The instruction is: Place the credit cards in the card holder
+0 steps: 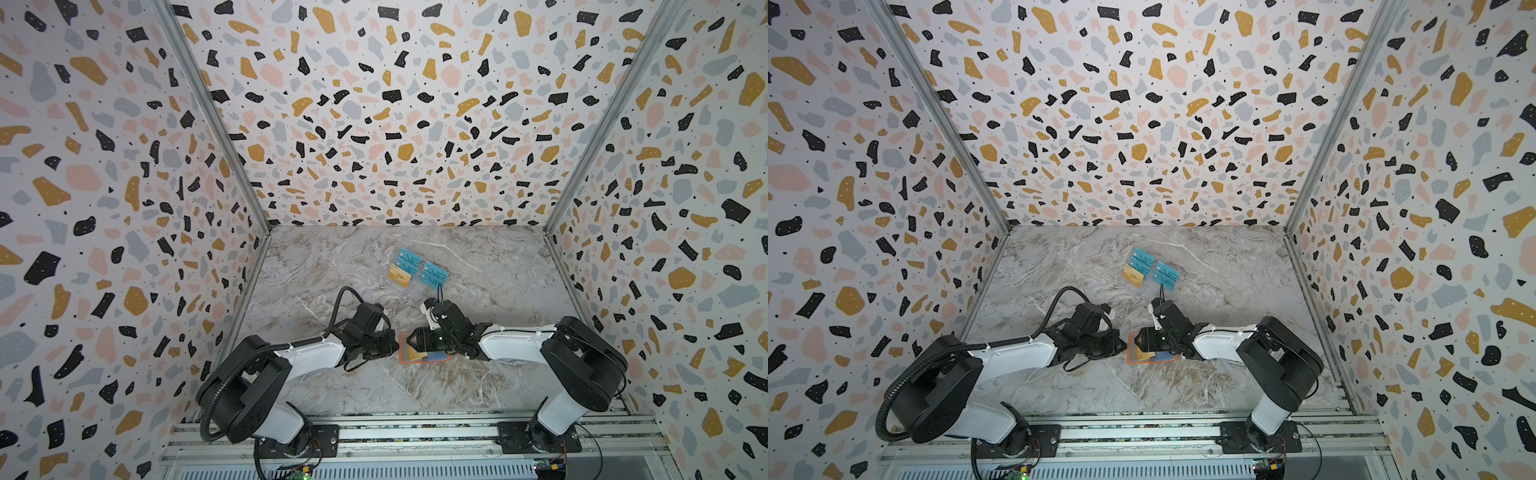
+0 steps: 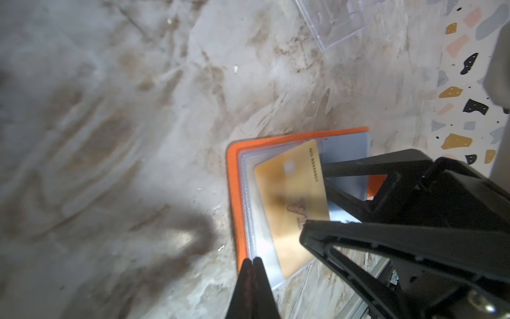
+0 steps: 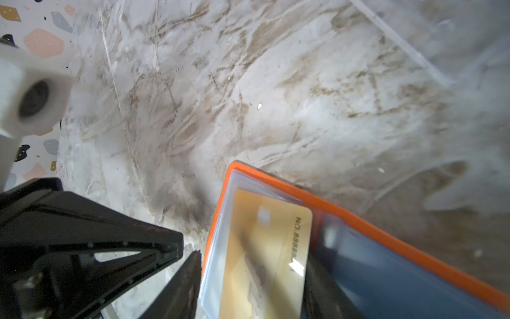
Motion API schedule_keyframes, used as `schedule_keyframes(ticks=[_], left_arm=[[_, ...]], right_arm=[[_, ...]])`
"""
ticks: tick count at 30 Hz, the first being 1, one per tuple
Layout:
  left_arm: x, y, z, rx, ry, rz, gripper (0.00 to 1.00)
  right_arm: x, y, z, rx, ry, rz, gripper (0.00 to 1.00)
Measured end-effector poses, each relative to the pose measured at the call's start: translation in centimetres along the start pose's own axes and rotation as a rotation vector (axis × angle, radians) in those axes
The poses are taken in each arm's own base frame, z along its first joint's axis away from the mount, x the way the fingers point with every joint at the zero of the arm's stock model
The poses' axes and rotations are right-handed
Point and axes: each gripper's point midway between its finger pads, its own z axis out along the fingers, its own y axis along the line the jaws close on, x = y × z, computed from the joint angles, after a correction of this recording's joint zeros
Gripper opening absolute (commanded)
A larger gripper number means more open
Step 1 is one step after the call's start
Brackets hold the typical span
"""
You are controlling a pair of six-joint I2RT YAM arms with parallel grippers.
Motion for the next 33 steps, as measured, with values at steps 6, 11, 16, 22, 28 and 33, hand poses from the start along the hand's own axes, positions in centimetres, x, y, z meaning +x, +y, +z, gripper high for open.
schedule_keyframes(ticks=[6,11,16,22,28,33], left_arm=[[0.0,-0.2,1.1,0.028,0.016,-0.007,0.0],[0.1,0.1,1.6,0.032,0.021,-0.016,0.0],[0.7,0.8,1.9,0.02,0.032,-0.025,0.0],[0.8,1.1,2.0,0.031,0.023,-0.023,0.0],[0.7,1.0,2.0,0.038,0.017,-0.023,0.0],[0.9,1.2,1.7,0.018,0.028,-0.025,0.0]], right_arm=[[0.2,0.0,-0.1,-0.021,0.024,-0.021,0.59],[0.4,0.2,-0.2,-0.021,0.046,-0.037,0.6],[0.1,-0.1,-0.5,0.014,0.053,-0.059,0.64],[-0.9,-0.5,-1.8,0.029,0.024,-0.076,0.66],[-1.1,-0.7,-2.1,0.034,0.022,-0.089,0.63],[-0.9,-0.6,-2.1,0.028,0.029,-0.091,0.6]])
